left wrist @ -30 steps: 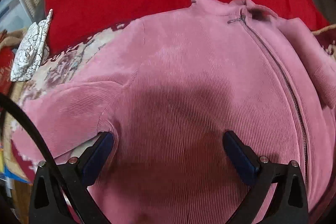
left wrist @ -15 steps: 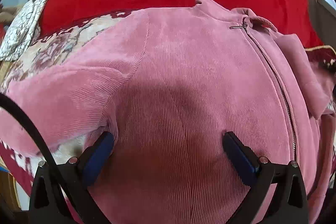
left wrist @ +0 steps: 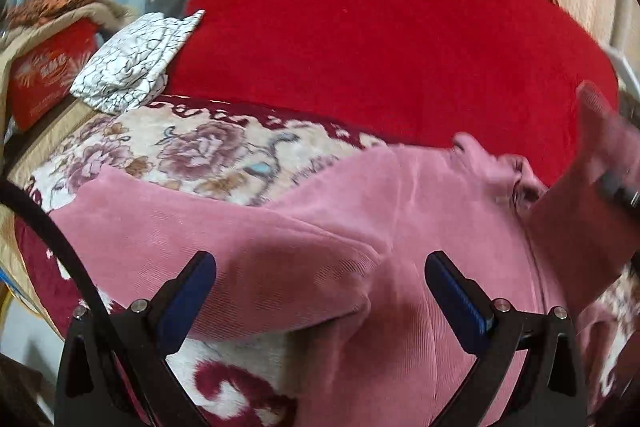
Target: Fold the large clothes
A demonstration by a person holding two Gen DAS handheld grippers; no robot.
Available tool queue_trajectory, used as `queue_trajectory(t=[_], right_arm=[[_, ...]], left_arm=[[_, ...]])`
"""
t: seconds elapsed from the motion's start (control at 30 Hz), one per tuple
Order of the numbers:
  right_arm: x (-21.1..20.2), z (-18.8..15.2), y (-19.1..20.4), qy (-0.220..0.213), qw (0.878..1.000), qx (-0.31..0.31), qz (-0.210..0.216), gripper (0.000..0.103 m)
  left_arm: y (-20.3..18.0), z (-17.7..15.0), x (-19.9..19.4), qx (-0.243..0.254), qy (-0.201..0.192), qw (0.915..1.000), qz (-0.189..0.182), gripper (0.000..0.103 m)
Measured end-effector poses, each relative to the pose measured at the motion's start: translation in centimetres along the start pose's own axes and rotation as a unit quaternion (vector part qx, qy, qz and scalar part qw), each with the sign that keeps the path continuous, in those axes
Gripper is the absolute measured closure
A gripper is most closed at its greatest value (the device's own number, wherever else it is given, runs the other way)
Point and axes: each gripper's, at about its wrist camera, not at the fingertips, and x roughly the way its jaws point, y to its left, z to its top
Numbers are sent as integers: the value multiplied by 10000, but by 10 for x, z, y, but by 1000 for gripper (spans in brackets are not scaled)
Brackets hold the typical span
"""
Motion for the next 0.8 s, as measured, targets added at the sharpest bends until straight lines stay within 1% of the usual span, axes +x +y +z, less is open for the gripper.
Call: queue_trajectory(t=[0.03,0.07,0.1,0.13,0.17,0.2,0.23,0.27,0.3,0.37,0.4,0.43,0.47,0.5,0.53,0.57,0.6,0.63,0.67,0.7,0.73,0.8], right_arm=[[12,-7,8,285,9995,21,142,87],[22,-14,13,512,9982,48,305,87],[26,-21,21,670,9967,15,466,84],[31,-26,27,812,9949,-30,601,64],[34,-27,30,854,9939,-45,694,42],[33,-29,32,864,9930,-29,807,2],[27,-32,33,726,9925,58,982,0],[19,-32,30,478,9930,112,1073,0],[10,-30,28,296,9943,103,1023,0],[1,-26,22,132,9975,91,691,0],[-2,-25,19,93,9984,100,547,2],[-5,-23,9,76,9993,165,315,11],[-9,-23,-1,103,9996,249,78,16],[-7,-20,-10,172,9992,313,-157,23],[-4,-19,-17,254,9979,351,-479,29],[-2,-16,-22,326,9962,349,-724,32],[1,-17,-28,456,9940,309,-947,36],[9,-19,-33,688,9894,211,-1262,40],[17,-25,-40,945,9818,146,-1643,40],[27,-31,-50,1238,9717,201,-2002,40],[35,-36,-60,1480,9644,282,-2175,40],[33,-35,-56,1419,9652,156,-2193,41]], left_arm=[[8,2,-2,-113,-57,9999,-47,0],[15,4,-2,-200,-83,9997,-76,0],[20,6,-3,-291,-94,9995,-111,0],[25,7,-2,-390,-86,9991,-169,0],[29,8,-1,-482,-51,9985,-260,0],[31,7,2,-519,-13,9981,-342,0],[31,6,4,-539,53,9974,-484,0],[28,5,6,-523,117,9968,-586,0],[24,3,8,-481,217,9959,-734,0],[17,-1,13,-408,394,9937,-965,0],[13,-2,17,-369,458,9930,-1022,0],[8,-5,21,-315,527,9928,-1028,0],[3,-8,24,-272,571,9927,-1030,0],[-4,-10,27,-205,619,9923,-1055,0],[-11,-13,30,-97,666,9920,-1066,1],[-18,-16,35,69,731,9924,-988,7],[-26,-19,39,262,801,9930,-832,17],[-34,-22,45,461,881,9929,-660,25],[-42,-27,52,660,963,9922,-446,37],[-46,-30,56,811,992,9915,-215,42],[-50,-31,59,955,971,9907,1,42],[-48,-29,56,951,912,9913,27,42]])
